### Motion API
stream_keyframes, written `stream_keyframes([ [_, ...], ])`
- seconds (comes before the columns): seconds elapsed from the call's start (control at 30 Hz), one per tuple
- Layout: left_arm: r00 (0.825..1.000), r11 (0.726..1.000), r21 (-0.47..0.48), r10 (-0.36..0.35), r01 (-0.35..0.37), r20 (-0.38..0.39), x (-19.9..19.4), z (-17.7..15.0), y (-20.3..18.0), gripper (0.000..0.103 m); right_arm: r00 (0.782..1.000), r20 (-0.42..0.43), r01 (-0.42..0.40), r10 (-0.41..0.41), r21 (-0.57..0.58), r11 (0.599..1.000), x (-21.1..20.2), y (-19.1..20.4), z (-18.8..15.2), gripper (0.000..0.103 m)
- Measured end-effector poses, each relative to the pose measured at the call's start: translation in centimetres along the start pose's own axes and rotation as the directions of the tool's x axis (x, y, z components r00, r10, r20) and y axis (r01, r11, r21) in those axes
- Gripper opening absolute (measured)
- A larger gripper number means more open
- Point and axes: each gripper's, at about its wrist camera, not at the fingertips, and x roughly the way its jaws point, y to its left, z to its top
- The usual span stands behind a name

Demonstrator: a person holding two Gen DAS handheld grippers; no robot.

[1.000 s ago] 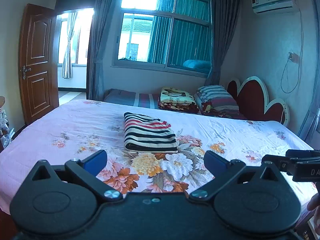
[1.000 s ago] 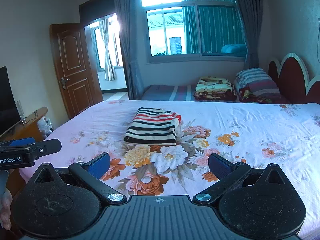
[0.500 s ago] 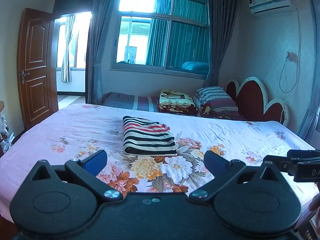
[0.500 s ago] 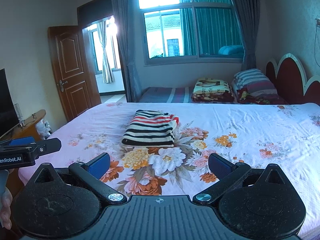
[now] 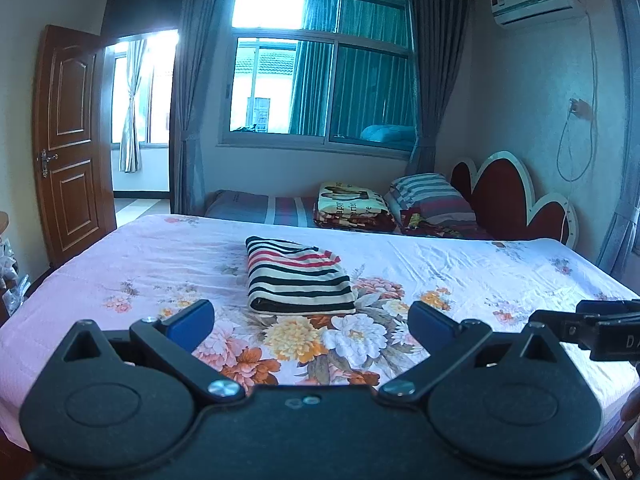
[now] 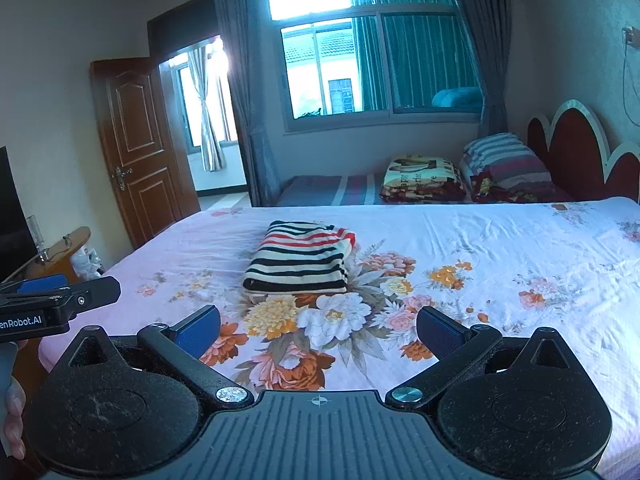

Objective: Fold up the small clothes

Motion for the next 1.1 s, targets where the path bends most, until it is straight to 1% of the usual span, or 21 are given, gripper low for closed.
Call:
stream_keyframes([
  [0.17,1.000,1.000,0.009,-0.010,0.010,0.002,0.14,-0.01,-0.10,0.102,1.000,0.001,0.005,-0.005,0.003,1.000,0.07,0.06,-0.14,0.103],
  [0.97,1.000,1.000,0.007,-0.007,0.007,-0.003,0.63,-0.24,0.22,0.102,1.000,-0.008,0.005,-0.005,-0.001,1.000,0.63,0.02,-0.32,0.103],
  [1.1,1.000,1.000,0.010,-0.019,0.019,0.001,0.69,-0.18,0.37,0.102,1.000,-0.007,0.006,-0.006,-0.001,1.000,0.66,0.00,-0.33,0.103],
])
